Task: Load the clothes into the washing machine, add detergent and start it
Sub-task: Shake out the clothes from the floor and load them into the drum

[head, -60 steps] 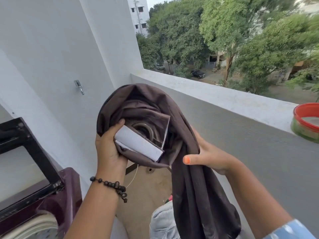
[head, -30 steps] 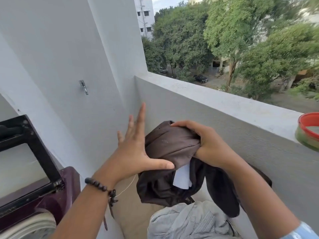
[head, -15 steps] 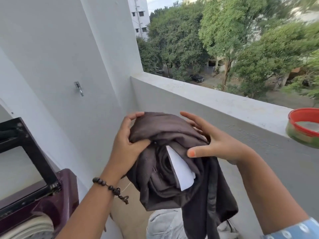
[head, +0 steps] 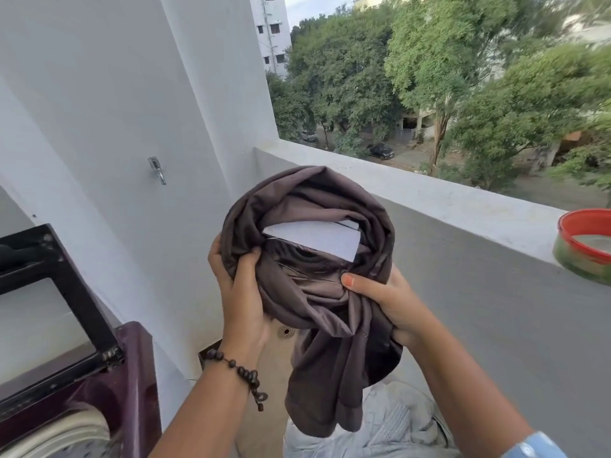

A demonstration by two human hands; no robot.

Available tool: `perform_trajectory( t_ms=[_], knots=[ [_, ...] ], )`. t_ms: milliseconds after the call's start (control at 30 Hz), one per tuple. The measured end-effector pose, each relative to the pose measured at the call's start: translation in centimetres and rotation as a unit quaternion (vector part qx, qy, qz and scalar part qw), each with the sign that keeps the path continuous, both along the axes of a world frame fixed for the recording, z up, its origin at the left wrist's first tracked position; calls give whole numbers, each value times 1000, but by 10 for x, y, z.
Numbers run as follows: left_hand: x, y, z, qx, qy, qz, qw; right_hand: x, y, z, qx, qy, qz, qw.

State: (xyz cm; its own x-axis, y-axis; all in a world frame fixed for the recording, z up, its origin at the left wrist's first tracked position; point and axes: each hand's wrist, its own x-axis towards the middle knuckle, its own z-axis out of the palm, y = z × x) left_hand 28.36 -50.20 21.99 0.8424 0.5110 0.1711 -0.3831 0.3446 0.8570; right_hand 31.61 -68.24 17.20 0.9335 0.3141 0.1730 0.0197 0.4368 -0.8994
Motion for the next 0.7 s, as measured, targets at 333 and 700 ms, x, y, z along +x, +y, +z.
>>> perform_trajectory(
  t_ms=[333,700],
  knots=[
    [-28,71,2,348,133,-237,897,9,-37,30,-298,-236,-127,916],
    [-16,13,-9,679,68,-136,718,-6,-10,50,-512,-430,-78,740]
  ],
)
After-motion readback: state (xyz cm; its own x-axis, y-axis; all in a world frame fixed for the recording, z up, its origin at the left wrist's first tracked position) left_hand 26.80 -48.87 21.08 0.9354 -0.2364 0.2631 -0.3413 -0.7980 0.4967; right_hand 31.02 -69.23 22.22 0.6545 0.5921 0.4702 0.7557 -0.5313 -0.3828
